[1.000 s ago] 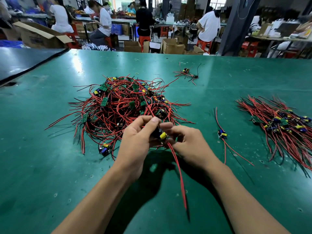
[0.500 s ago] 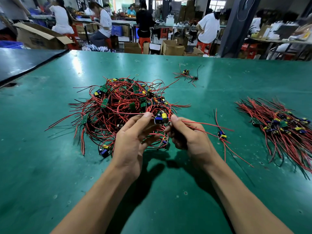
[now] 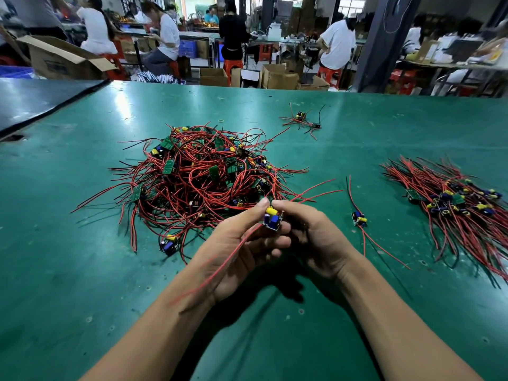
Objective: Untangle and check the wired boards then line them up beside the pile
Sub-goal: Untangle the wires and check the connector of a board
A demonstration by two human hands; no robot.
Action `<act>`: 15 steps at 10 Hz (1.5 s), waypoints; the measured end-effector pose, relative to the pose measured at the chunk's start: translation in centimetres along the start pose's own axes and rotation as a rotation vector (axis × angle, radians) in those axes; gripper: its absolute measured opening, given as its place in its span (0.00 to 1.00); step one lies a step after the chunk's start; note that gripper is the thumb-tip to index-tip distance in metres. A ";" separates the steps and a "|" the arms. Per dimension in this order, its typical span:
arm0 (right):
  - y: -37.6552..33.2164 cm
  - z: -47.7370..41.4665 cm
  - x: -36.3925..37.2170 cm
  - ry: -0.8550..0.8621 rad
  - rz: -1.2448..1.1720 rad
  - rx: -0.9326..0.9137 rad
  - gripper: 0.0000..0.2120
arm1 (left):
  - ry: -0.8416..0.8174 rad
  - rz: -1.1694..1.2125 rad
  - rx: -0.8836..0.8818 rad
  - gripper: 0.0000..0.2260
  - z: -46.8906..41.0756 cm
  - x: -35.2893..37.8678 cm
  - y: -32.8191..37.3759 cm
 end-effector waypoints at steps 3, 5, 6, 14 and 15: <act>0.2 -0.8 -1.3 0.194 0.198 -0.102 0.10 | 0.111 -0.083 0.072 0.11 0.3 0.1 -0.9; 0.4 -1.0 -1.4 0.214 0.219 -0.120 0.14 | 0.138 -0.161 0.087 0.07 0.3 0.4 -1.2; 0.4 -1.0 -1.2 0.206 0.220 -0.131 0.14 | 0.159 -0.184 0.119 0.06 0.3 0.4 -1.2; -0.5 -1.6 -3.7 0.408 0.113 -0.076 0.31 | 0.203 -0.310 0.116 0.06 0.6 1.0 -1.6; -1.3 -1.0 -4.0 0.292 -0.189 0.020 0.28 | 0.225 -0.331 0.131 0.06 0.6 0.8 -1.6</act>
Point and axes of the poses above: each hand's wrist, its own z-axis away from the middle knuckle, its own x-axis out of the palm, y = z × x, the point moved 1 cm from there along -z, towards the middle knuckle, and after that the axes turned 5 degrees about z, right-handed, at the moved point
